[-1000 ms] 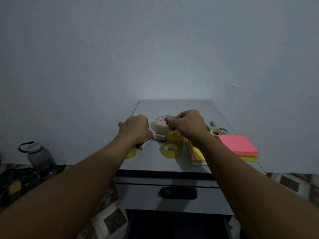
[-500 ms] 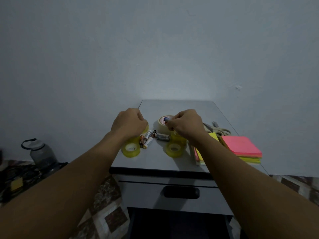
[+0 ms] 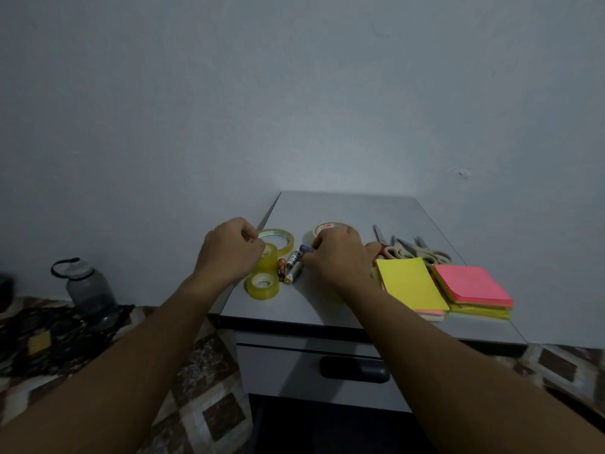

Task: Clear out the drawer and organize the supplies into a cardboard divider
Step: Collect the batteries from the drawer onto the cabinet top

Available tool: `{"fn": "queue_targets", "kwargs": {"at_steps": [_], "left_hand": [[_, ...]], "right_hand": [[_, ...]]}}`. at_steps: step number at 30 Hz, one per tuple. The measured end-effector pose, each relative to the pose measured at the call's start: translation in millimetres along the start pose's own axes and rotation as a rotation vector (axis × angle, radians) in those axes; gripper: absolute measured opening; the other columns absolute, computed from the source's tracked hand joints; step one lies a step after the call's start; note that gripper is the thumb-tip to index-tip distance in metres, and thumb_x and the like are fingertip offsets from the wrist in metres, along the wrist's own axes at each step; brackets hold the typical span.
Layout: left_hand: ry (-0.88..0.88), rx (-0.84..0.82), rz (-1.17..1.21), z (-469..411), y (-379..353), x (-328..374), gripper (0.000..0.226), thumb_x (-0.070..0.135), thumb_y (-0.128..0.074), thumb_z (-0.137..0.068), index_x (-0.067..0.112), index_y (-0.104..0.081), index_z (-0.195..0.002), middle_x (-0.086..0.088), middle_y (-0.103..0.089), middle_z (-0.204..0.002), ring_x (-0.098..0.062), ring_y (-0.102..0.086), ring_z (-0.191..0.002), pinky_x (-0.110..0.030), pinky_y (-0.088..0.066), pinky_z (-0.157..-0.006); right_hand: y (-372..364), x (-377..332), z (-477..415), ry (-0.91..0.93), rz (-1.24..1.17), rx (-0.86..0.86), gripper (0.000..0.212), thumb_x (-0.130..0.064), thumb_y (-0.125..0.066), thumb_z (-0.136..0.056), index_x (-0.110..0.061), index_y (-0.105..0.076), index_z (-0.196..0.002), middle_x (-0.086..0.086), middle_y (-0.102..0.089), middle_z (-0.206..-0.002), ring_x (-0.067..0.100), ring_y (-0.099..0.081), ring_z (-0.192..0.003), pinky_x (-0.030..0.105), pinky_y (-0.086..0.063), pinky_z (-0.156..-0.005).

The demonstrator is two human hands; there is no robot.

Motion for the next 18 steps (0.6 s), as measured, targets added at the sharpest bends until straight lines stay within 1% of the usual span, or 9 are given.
{"fn": "queue_targets", "kwargs": {"at_steps": [2, 4, 5, 7, 8, 10, 13, 16, 18], "left_hand": [[0.0, -0.013, -0.009, -0.5, -1.3, 0.2, 0.011, 0.026, -0.067, -0.086, 0.02, -0.068, -0.095, 0.002, -0.068, -0.094, -0.018, -0.061, -0.09, -0.027, -0.044, -0.072], [0.005, -0.02, -0.007, -1.1, -1.4, -1.0, 0.01, 0.026, -0.066, -0.086, 0.02, -0.067, -0.094, 0.002, -0.068, -0.094, -0.018, -0.062, -0.091, -0.028, -0.045, -0.073], [0.009, -0.022, -0.006, -1.3, -1.4, -1.8, 0.01, 0.026, -0.066, -0.086, 0.021, -0.067, -0.094, 0.002, -0.068, -0.095, -0.018, -0.062, -0.091, -0.028, -0.045, -0.073], [0.012, -0.026, -0.011, -0.6, -1.8, -3.0, 0.01, 0.026, -0.066, -0.086, 0.021, -0.067, -0.094, 0.003, -0.067, -0.095, -0.018, -0.061, -0.092, -0.028, -0.044, -0.073], [0.013, -0.031, -0.012, 0.2, -2.5, -3.3, 0.01, 0.026, -0.066, -0.086, 0.022, -0.067, -0.095, 0.003, -0.067, -0.096, -0.017, -0.061, -0.093, -0.028, -0.044, -0.072], [0.016, -0.046, -0.007, 1.9, -4.5, -3.9, 0.011, 0.027, -0.066, -0.086, 0.021, -0.067, -0.096, 0.003, -0.067, -0.097, -0.017, -0.061, -0.093, -0.027, -0.043, -0.072], [0.023, -0.061, -0.007, 3.8, -6.7, -4.3, 0.011, 0.027, -0.066, -0.086, 0.021, -0.067, -0.096, 0.003, -0.067, -0.098, -0.016, -0.061, -0.092, -0.027, -0.042, -0.071], [0.026, -0.062, 0.0, 5.4, -7.2, -3.0, 0.01, 0.027, -0.066, -0.086, 0.022, -0.067, -0.095, 0.003, -0.067, -0.098, -0.015, -0.06, -0.09, -0.026, -0.042, -0.068], [0.025, -0.061, 0.004, 6.8, -6.0, -1.8, 0.011, 0.026, -0.066, -0.086, 0.022, -0.067, -0.096, 0.003, -0.066, -0.098, -0.015, -0.06, -0.09, -0.026, -0.042, -0.068]], "right_hand": [[-3.8, -1.8, -2.3, 0.001, 0.018, -0.003, 0.027, -0.039, -0.063, -0.082, -0.022, -0.051, -0.066, 0.001, -0.057, -0.083, 0.027, -0.05, -0.107, 0.054, -0.037, -0.095], [-6.2, -3.1, -3.0, 0.009, 0.09, 0.001, 0.019, -0.04, -0.06, -0.084, -0.023, -0.061, -0.077, 0.003, -0.062, -0.09, 0.028, -0.048, -0.112, 0.052, -0.033, -0.095], [-8.5, -2.4, -3.0, 0.01, 0.12, -0.004, 0.018, -0.04, -0.06, -0.085, -0.023, -0.065, -0.083, 0.004, -0.063, -0.095, 0.029, -0.046, -0.116, 0.051, -0.031, -0.095], [-12.7, 0.4, -2.5, 0.005, 0.176, -0.011, 0.027, -0.044, -0.059, -0.087, -0.022, -0.071, -0.097, 0.007, -0.064, -0.106, 0.031, -0.04, -0.125, 0.051, -0.028, -0.095], [-13.3, 1.4, -2.3, 0.005, 0.199, -0.004, 0.031, -0.047, -0.058, -0.088, -0.022, -0.072, -0.101, 0.007, -0.064, -0.111, 0.031, -0.038, -0.127, 0.051, -0.028, -0.096], [-12.8, 2.1, -2.4, 0.013, 0.217, 0.011, 0.035, -0.05, -0.057, -0.088, -0.021, -0.072, -0.101, 0.007, -0.065, -0.111, 0.031, -0.037, -0.127, 0.051, -0.028, -0.096], [-11.8, 4.5, -3.7, 0.021, 0.202, 0.007, 0.032, -0.048, -0.057, -0.089, -0.02, -0.071, -0.098, 0.009, -0.066, -0.106, 0.032, -0.039, -0.126, 0.053, -0.026, -0.098], [-6.7, 6.8, -2.5, 0.016, 0.148, -0.018, 0.029, -0.047, -0.06, -0.088, -0.021, -0.07, -0.095, 0.009, -0.064, -0.105, 0.03, -0.04, -0.124, 0.054, -0.022, -0.101], [-2.1, 6.9, -0.5, 0.024, 0.093, -0.028, 0.026, -0.045, -0.061, -0.087, -0.022, -0.07, -0.093, 0.007, -0.062, -0.105, 0.029, -0.039, -0.124, 0.051, -0.023, -0.101]]}}
Point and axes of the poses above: each hand's wrist, its own z-axis away from the middle knuckle, its own y-axis out of the back of the hand, x = y × z, the point moved 10 cm from there along -z, towards the middle knuckle
